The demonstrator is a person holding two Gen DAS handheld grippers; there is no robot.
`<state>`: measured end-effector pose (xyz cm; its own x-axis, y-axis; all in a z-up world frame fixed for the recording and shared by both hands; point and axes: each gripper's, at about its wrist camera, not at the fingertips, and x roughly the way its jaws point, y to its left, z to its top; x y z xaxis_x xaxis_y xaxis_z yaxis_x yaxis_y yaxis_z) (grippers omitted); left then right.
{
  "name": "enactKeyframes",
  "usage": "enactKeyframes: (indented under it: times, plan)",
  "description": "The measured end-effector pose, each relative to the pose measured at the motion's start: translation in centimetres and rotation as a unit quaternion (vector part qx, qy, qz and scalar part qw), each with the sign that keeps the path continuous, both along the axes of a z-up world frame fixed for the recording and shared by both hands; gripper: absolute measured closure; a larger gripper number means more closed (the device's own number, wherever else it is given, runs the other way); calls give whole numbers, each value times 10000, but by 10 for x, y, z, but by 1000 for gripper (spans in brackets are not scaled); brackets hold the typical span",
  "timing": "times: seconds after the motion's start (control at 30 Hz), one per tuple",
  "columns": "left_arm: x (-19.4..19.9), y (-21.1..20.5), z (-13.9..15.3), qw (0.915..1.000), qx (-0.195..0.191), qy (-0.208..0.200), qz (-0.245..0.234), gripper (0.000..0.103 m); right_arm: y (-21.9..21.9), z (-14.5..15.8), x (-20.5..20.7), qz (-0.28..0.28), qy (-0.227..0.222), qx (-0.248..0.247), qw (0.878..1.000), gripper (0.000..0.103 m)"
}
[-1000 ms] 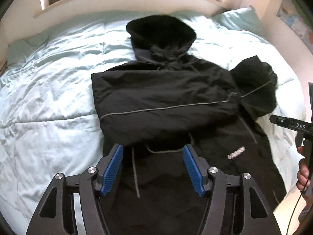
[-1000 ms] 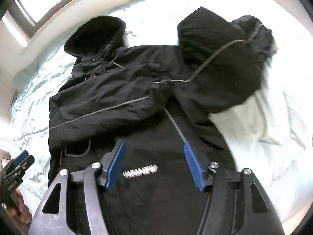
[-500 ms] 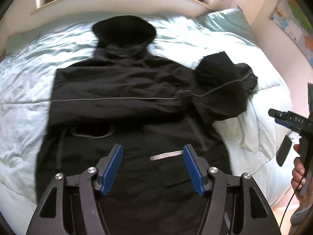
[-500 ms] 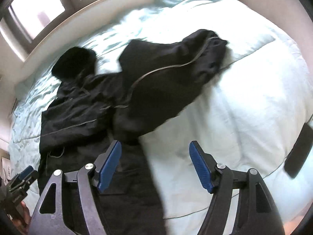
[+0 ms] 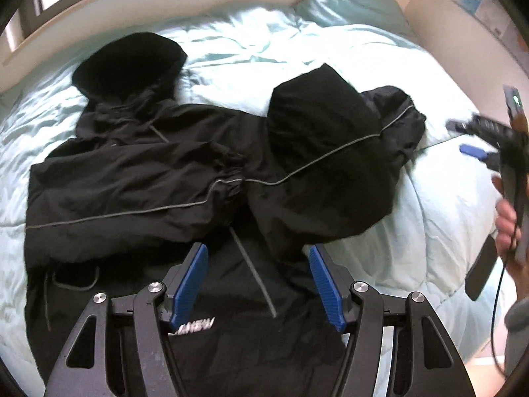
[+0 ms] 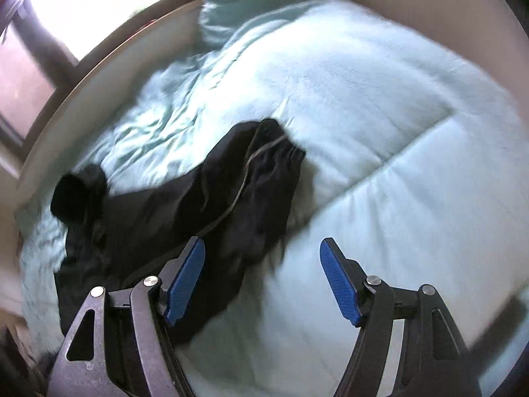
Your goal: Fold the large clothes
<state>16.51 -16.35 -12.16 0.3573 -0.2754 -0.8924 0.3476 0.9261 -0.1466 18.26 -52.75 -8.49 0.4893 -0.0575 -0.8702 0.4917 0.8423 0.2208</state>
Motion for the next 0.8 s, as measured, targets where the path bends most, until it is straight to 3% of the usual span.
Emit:
enactKeyframes:
  times: [0.17,0.37,0.4,0.43,0.5,0.57,0.73,0.8]
  plan:
    - [34,-28,-25,9996,169,219,-51,37,-44,-47,49,-91,186,362,9991,29]
    - [71,-52,-47,9989,303,320,-175,37,-63,-84,85,45,220,722,9971,27]
    - [76,-57,-51,9987,342,320,-205,37,-60,-85,88,125,193,719,9971,29]
    - [81,-61,-54,9985,371,332,-245,37,-55,-84,92,244,169,661,9974,46]
    - [90,-68,-61,9982,366,362,-312,37,-43,-78,93,482,155,389,9980,66]
    - [96,-74,-66,9980,332,389,-366,37,-35,-65,85,582,57,219,9980,76]
    - [101,-99,-71,9962,31,485,-727,37,-53,5,11,-39,-354,-944,9949,79]
    - [100,-120,-78,9932,-165,607,-980,37,-71,22,-22,-347,-460,-966,9937,79]
